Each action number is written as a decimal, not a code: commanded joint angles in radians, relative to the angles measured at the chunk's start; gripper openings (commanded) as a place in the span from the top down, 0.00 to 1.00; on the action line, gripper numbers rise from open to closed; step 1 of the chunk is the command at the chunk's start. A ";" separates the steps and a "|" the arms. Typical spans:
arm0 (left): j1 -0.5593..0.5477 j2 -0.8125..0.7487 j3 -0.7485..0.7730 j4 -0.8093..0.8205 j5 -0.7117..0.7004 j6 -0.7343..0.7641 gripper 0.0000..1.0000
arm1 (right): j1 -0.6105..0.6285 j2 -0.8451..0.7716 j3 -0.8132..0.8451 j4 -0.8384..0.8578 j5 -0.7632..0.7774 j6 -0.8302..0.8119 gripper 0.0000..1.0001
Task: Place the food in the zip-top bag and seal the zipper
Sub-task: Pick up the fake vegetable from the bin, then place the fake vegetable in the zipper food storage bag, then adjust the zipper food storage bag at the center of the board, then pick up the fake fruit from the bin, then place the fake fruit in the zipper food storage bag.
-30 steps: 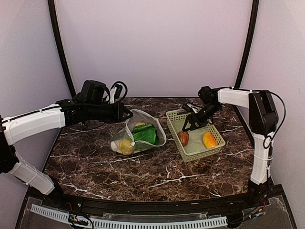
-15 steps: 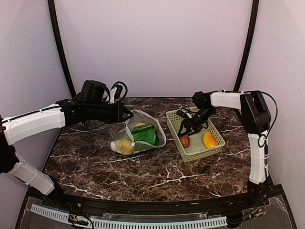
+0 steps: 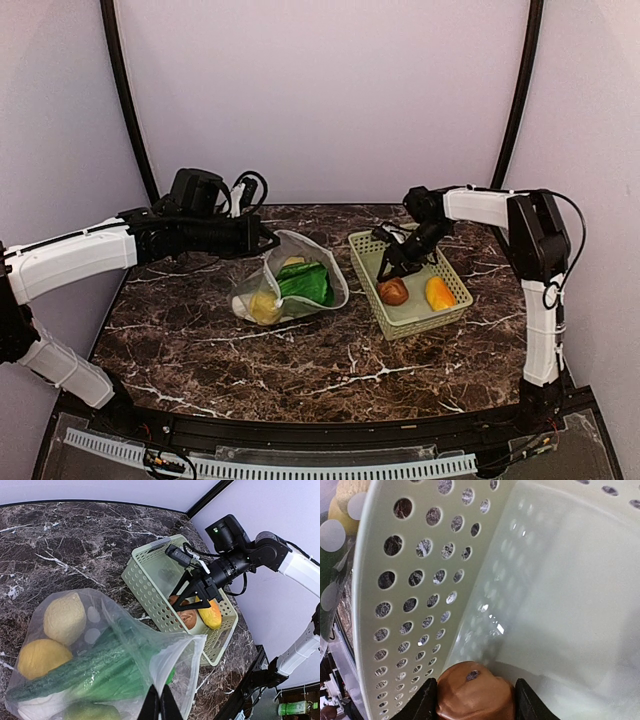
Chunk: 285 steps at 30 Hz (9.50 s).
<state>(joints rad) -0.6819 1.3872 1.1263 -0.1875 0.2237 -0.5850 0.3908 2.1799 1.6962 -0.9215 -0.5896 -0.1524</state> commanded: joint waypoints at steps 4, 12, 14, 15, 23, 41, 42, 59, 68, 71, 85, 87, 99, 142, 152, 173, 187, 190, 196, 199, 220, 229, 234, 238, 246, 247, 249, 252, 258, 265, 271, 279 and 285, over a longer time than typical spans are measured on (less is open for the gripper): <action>-0.002 -0.014 -0.019 0.029 0.005 -0.001 0.99 | -0.020 -0.203 -0.016 0.042 0.042 -0.044 0.65; -0.002 0.017 0.006 0.050 0.027 -0.010 0.99 | -0.008 -0.432 -0.101 0.251 -0.123 -0.028 0.66; -0.002 0.028 0.017 0.061 0.039 -0.017 0.99 | 0.007 -0.464 -0.099 0.288 -0.188 -0.017 0.66; -0.002 0.033 0.026 0.074 0.051 -0.020 0.99 | 0.017 -0.473 -0.091 0.301 -0.219 -0.010 0.66; -0.001 0.076 0.132 0.083 0.123 -0.029 0.99 | 0.169 -0.464 0.017 0.344 -0.322 0.008 0.66; -0.002 0.054 0.117 0.040 0.095 -0.027 0.99 | 0.349 -0.367 -0.069 0.454 -0.125 -0.077 0.66; -0.001 0.052 0.113 0.047 0.090 -0.030 0.99 | 0.355 -0.366 -0.079 0.475 -0.097 -0.081 0.66; 0.000 0.052 0.100 0.060 0.104 -0.046 0.99 | 0.400 -0.215 0.030 0.503 -0.028 -0.070 0.60; -0.001 0.055 0.097 0.052 0.098 -0.041 0.99 | 0.411 -0.198 0.172 0.283 -0.054 -0.104 0.29; -0.001 0.051 0.090 0.052 0.092 -0.038 0.99 | 0.402 -0.266 0.150 0.244 -0.017 -0.122 0.28; 0.000 0.027 0.072 0.049 0.090 -0.041 0.99 | 0.318 -0.452 -0.226 0.258 0.279 -0.101 0.51; 0.000 0.026 0.072 0.044 0.089 -0.040 0.99 | 0.318 -0.447 -0.240 0.258 0.275 -0.091 0.54; -0.001 0.032 0.074 -0.029 0.052 0.010 0.99 | 0.281 -0.355 -0.084 0.088 0.100 -0.064 1.00; -0.001 0.137 0.100 -0.007 0.181 0.084 0.99 | -0.009 -0.637 -0.439 0.082 0.212 -0.195 0.47; -0.002 0.161 0.101 0.011 0.185 0.071 0.99 | -0.033 -0.658 -0.497 0.042 0.269 -0.244 0.50; -0.001 0.141 0.099 -0.022 0.158 0.059 0.99 | -0.050 -0.441 -0.437 0.008 0.461 -0.148 0.47; -0.002 0.171 0.099 -0.006 0.184 0.049 0.99 | -0.051 -0.522 -0.423 -0.014 0.502 -0.159 0.48; -0.001 0.170 0.100 -0.005 0.187 0.047 0.99 | -0.051 -0.498 -0.426 -0.014 0.519 -0.158 0.48; -0.002 0.159 0.095 -0.012 0.182 0.054 0.99 | -0.051 -0.450 -0.433 0.022 0.547 -0.167 0.49; -0.001 0.161 0.089 -0.015 0.185 0.056 0.99 | -0.050 -0.437 -0.429 0.028 0.571 -0.170 0.49; -0.001 0.158 0.063 0.006 0.198 0.032 0.99 | -0.041 -0.346 -0.416 0.060 0.429 -0.180 0.49; -0.002 0.159 0.075 -0.001 0.202 0.034 0.99 | -0.042 -0.333 -0.410 0.086 0.451 -0.181 0.64; -0.002 0.159 0.084 -0.011 0.194 0.037 0.99 | -0.041 -0.419 -0.314 0.062 0.412 -0.197 0.71; -0.002 0.160 0.095 -0.011 0.180 0.039 0.99 | -0.041 -0.498 -0.231 0.034 0.240 -0.219 0.74; -0.002 0.183 0.127 -0.009 0.181 0.032 0.99 | -0.033 -0.566 -0.127 0.022 -0.171 -0.179 0.75; -0.001 0.186 0.130 -0.009 0.184 0.029 0.99 | -0.028 -0.566 -0.112 0.019 -0.210 -0.178 0.75; -0.001 0.191 0.140 -0.010 0.188 0.027 0.99 | -0.011 -0.564 -0.087 0.019 -0.275 -0.181 0.75; -0.002 0.200 0.156 -0.012 0.191 0.027 0.99 | 0.042 -0.556 -0.064 0.023 -0.314 -0.207 0.74; -0.002 0.199 0.173 -0.017 0.198 0.024 0.99 | 0.183 -0.507 -0.046 0.019 -0.279 -0.254 0.73; -0.002 0.169 0.161 0.017 0.214 0.017 0.99 | 0.266 -0.413 -0.026 0.075 -0.175 -0.263 0.73; -0.001 0.130 0.154 0.028 0.227 0.020 0.99 | 0.285 -0.345 -0.001 0.118 -0.095 -0.259 0.74; -0.002 0.113 0.137 0.037 0.250 0.025 0.99 | 0.332 -0.332 0.014 0.171 0.086 -0.308 0.73; -0.004 0.127 0.139 0.066 0.298 0.013 0.99 | 0.395 -0.328 0.023 0.200 0.188 -0.369 0.73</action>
<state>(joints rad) -0.6819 1.5410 1.2728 -0.1822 0.4622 -0.5629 0.7414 1.8458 1.6886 -0.7681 -0.4950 -0.4660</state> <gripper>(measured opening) 0.012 0.306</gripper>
